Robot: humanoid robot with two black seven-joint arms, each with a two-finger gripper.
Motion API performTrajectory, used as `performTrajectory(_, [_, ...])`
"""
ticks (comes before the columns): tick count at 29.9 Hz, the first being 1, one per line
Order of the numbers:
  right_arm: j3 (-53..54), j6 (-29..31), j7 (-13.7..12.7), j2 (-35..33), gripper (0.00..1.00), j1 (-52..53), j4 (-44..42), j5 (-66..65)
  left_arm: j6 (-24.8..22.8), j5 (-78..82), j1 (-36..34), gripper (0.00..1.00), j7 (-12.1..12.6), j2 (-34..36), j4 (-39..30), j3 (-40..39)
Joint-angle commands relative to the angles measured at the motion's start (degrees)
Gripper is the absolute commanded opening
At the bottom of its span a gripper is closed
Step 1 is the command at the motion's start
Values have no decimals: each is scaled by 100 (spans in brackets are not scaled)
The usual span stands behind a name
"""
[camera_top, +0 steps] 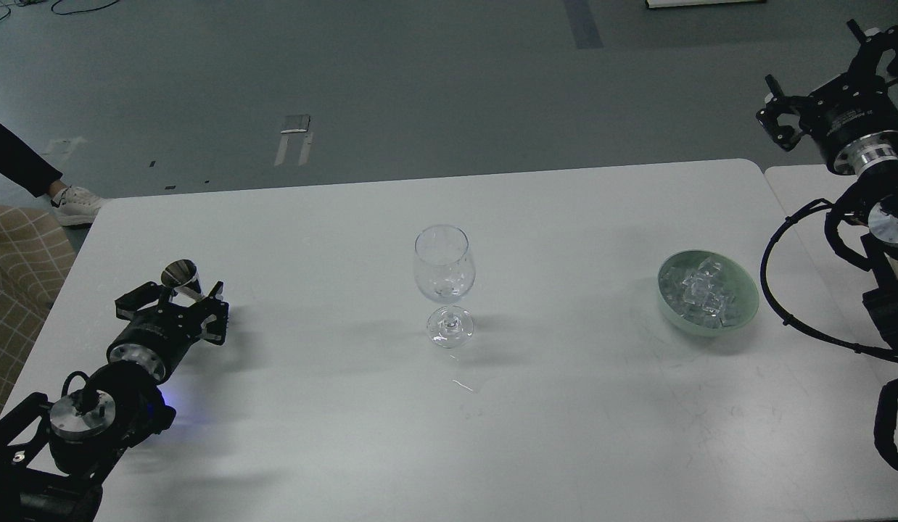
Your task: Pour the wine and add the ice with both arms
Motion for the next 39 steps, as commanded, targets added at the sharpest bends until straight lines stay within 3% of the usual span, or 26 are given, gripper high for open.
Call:
performTrajectory(1, [8, 9, 0, -136, 100, 34, -86, 0, -2, 14, -9, 50, -1, -27, 29, -9])
performTrajectory(11, [8, 9, 0, -154, 100, 34, -86, 9, -11, 14, -88, 39, 17, -27, 117, -9])
performTrajectory(18, [8, 0, 0, -154, 100, 25, -86, 9, -19, 14, -88, 37, 26, -27, 125, -9])
performTrajectory(27, [8, 0, 0, -154, 100, 25, -86, 0, -511, 14, -79, 36, 43, -27, 125, 9])
performTrajectory(39, [8, 0, 0, -154, 100, 25, -86, 9, -731, 14, -26, 36, 79, -36, 125, 18])
